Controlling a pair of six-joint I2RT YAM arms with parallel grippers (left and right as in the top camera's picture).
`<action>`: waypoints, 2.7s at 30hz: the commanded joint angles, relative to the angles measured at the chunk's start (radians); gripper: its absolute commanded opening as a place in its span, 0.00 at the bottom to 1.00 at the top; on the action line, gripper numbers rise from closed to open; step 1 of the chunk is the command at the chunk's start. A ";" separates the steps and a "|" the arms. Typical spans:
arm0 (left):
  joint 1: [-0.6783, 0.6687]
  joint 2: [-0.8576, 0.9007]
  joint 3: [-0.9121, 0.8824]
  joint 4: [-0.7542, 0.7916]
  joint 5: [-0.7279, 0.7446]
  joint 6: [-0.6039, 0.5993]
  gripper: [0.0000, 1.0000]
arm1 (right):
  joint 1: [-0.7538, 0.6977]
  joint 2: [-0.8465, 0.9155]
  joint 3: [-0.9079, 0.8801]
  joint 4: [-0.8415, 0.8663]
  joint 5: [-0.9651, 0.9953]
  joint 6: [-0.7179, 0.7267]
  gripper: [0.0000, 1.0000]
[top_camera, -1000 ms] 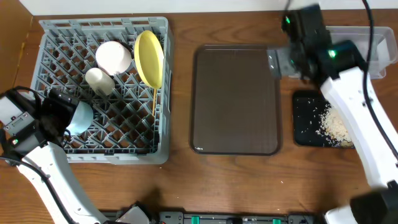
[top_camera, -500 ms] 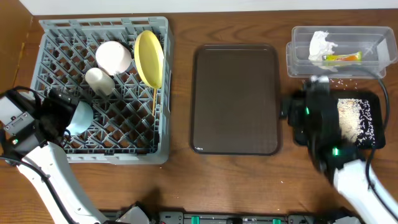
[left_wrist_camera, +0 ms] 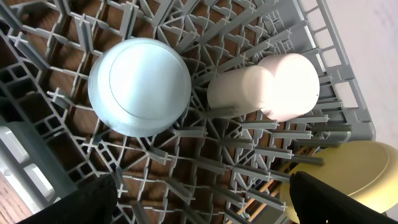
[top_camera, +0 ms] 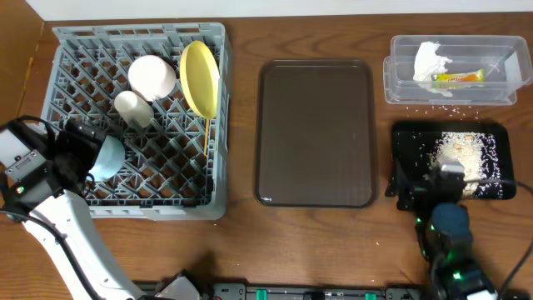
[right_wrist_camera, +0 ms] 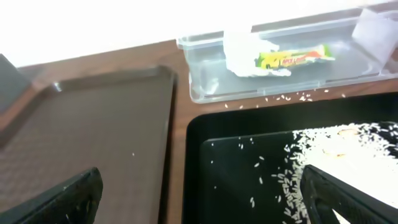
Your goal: Sort waste into correct bins and load items into the dishwasher
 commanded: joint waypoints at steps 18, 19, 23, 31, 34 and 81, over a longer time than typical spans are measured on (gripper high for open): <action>0.000 0.006 0.002 0.000 0.006 0.002 0.90 | -0.098 -0.341 -0.065 -0.230 -0.024 0.013 0.99; 0.000 0.006 0.002 0.000 0.006 0.002 0.90 | -0.108 -0.352 -0.065 -0.248 -0.038 0.013 0.99; 0.000 0.006 0.002 0.000 0.006 0.002 0.90 | -0.153 -0.386 -0.065 -0.309 -0.105 -0.011 0.99; 0.000 0.006 0.002 0.000 0.006 0.002 0.90 | -0.206 -0.499 -0.066 -0.328 -0.285 -0.311 0.99; 0.000 0.006 0.002 0.000 0.006 0.002 0.90 | -0.206 -0.562 -0.066 -0.328 -0.289 -0.366 0.99; 0.000 0.006 0.002 0.000 0.006 0.002 0.90 | -0.299 -0.424 -0.065 -0.321 -0.325 -0.278 0.99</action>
